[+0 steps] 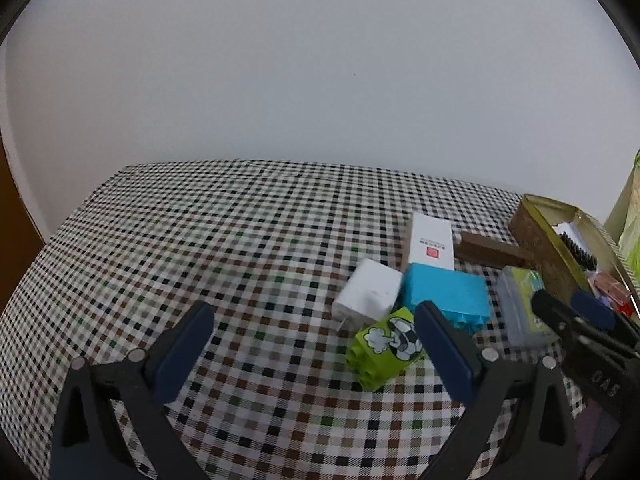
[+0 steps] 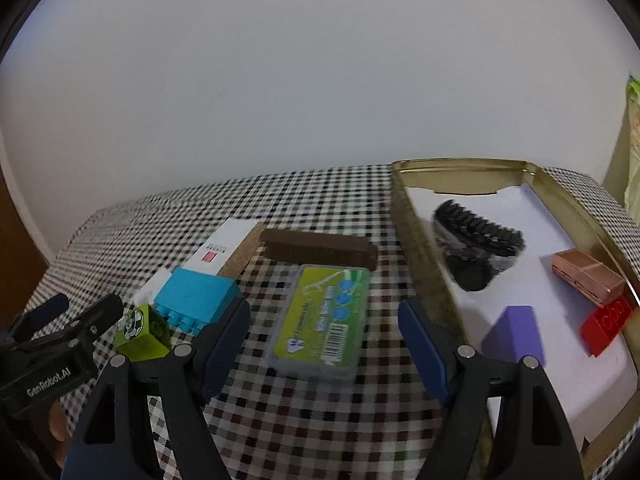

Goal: Organize rigid objects
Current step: 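Move both grippers back toward the remaining objects on the table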

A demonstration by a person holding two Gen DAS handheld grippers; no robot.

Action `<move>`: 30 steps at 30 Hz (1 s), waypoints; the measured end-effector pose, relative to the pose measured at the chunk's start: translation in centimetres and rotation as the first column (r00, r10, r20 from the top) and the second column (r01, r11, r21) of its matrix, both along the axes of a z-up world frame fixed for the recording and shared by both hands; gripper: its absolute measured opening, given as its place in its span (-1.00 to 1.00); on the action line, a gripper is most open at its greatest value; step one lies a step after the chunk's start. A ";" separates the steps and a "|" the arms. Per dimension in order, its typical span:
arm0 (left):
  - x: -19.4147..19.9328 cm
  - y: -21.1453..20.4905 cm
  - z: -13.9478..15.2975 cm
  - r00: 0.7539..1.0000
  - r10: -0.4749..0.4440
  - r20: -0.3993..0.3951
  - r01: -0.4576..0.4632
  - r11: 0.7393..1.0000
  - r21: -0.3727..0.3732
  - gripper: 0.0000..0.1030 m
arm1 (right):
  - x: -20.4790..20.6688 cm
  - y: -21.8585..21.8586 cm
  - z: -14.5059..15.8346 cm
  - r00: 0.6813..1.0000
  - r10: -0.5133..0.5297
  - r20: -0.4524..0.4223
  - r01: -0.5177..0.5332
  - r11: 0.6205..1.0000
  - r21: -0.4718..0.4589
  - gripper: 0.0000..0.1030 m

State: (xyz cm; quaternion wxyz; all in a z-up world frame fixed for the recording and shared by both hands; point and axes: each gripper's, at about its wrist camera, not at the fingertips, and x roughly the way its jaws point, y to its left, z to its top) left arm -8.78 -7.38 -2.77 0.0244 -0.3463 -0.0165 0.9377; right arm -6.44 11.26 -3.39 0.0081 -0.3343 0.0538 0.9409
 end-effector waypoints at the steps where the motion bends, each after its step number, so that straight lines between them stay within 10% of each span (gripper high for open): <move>1: 0.0 -0.1 -0.1 1.000 -0.001 0.005 0.001 1.000 0.007 0.97 | -0.3 -0.5 -0.1 1.000 0.003 0.015 -0.003 1.000 0.020 0.53; 8: -0.5 -1.3 -0.3 0.999 0.028 0.016 -0.028 1.000 0.007 0.97 | -0.9 -1.3 -0.5 0.998 -0.035 0.051 0.031 0.996 0.087 0.54; 30: -0.4 -4.1 0.5 0.991 0.128 0.037 -0.131 0.988 0.082 0.97 | 4.0 -1.2 1.2 0.994 0.082 -0.071 -0.089 0.991 -0.102 0.55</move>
